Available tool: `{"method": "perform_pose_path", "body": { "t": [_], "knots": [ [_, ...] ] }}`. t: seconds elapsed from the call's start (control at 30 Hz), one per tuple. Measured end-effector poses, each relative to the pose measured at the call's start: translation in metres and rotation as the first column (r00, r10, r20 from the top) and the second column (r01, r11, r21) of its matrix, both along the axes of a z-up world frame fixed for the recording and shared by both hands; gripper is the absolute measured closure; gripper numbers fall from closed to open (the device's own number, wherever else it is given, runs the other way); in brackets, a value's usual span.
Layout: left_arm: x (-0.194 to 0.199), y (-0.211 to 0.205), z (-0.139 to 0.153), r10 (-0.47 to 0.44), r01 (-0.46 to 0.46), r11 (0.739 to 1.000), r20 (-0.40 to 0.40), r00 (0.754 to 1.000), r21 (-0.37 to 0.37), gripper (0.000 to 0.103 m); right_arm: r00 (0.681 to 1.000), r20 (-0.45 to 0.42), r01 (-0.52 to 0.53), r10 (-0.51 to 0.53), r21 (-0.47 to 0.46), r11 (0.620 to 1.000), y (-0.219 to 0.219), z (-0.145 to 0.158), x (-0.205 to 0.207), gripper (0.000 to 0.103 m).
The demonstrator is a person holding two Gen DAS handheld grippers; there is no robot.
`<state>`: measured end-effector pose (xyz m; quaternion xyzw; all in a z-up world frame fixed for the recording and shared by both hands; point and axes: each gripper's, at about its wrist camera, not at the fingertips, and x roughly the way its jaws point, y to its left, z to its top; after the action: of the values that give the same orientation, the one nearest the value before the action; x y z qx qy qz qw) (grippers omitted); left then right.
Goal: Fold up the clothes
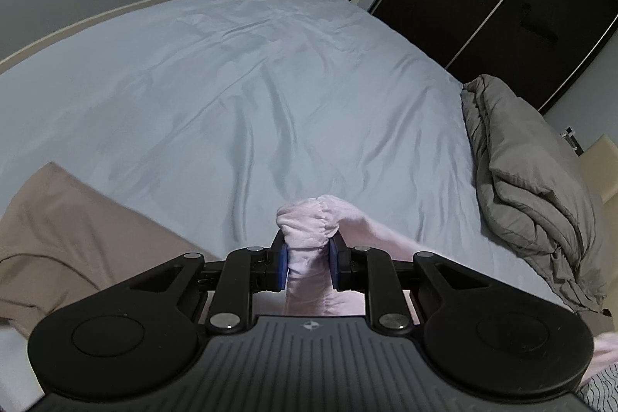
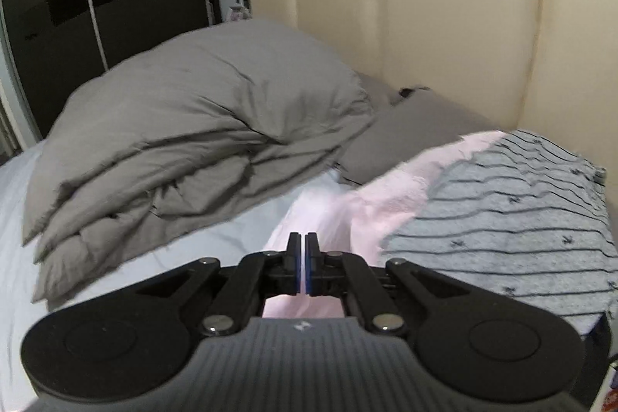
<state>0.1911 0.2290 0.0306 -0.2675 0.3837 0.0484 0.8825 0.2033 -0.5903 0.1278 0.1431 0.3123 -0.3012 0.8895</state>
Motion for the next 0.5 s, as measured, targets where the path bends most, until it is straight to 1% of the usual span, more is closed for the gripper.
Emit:
{"method": "perform_pose_path", "body": {
  "t": [0.1, 0.2, 0.23, 0.27, 0.37, 0.4, 0.43, 0.47, 0.5],
  "knots": [
    [-0.007, 0.004, -0.004, -0.018, 0.018, 1.000, -0.021, 1.000, -0.016, 0.085, 1.000, -0.017, 0.023, -0.023, 0.003, 1.000, -0.014, -0.004, -0.027, 0.101],
    [-0.015, 0.001, -0.009, -0.052, 0.053, 0.999, -0.048, 0.997, 0.006, 0.085, 0.998, -0.045, 0.041, -0.040, 0.017, 0.999, -0.026, -0.015, -0.055, 0.101],
    [-0.017, 0.000, -0.011, -0.059, 0.060, 0.998, -0.057, 0.997, 0.014, 0.085, 0.998, -0.051, 0.036, -0.034, 0.040, 0.999, -0.029, -0.021, -0.063, 0.100],
    [-0.020, -0.001, -0.012, -0.059, 0.060, 0.998, -0.062, 0.996, 0.014, 0.085, 0.998, -0.057, 0.032, -0.029, 0.062, 0.998, -0.033, -0.027, -0.070, 0.097],
    [-0.025, -0.001, -0.017, -0.057, 0.058, 0.998, -0.074, 0.996, 0.013, 0.085, 0.998, -0.063, 0.021, -0.014, 0.110, 0.994, -0.034, -0.046, -0.087, 0.095],
    [-0.025, 0.000, -0.018, -0.059, 0.060, 0.998, -0.079, 0.995, 0.015, 0.085, 0.997, -0.072, 0.002, 0.007, 0.123, 0.992, -0.032, -0.052, -0.087, 0.093],
    [-0.026, 0.000, -0.019, -0.059, 0.060, 0.998, -0.082, 0.995, 0.017, 0.085, 0.996, -0.080, -0.016, 0.027, 0.136, 0.991, -0.030, -0.058, -0.087, 0.090],
    [-0.026, 0.000, -0.020, -0.058, 0.059, 0.998, -0.083, 0.995, 0.019, 0.085, 0.996, -0.083, -0.026, 0.038, 0.140, 0.990, -0.027, -0.064, -0.084, 0.085],
    [-0.026, 0.000, -0.020, -0.057, 0.059, 0.998, -0.084, 0.995, 0.019, 0.085, 0.995, -0.086, -0.036, 0.049, 0.144, 0.989, -0.024, -0.070, -0.081, 0.062]
  ]
}}
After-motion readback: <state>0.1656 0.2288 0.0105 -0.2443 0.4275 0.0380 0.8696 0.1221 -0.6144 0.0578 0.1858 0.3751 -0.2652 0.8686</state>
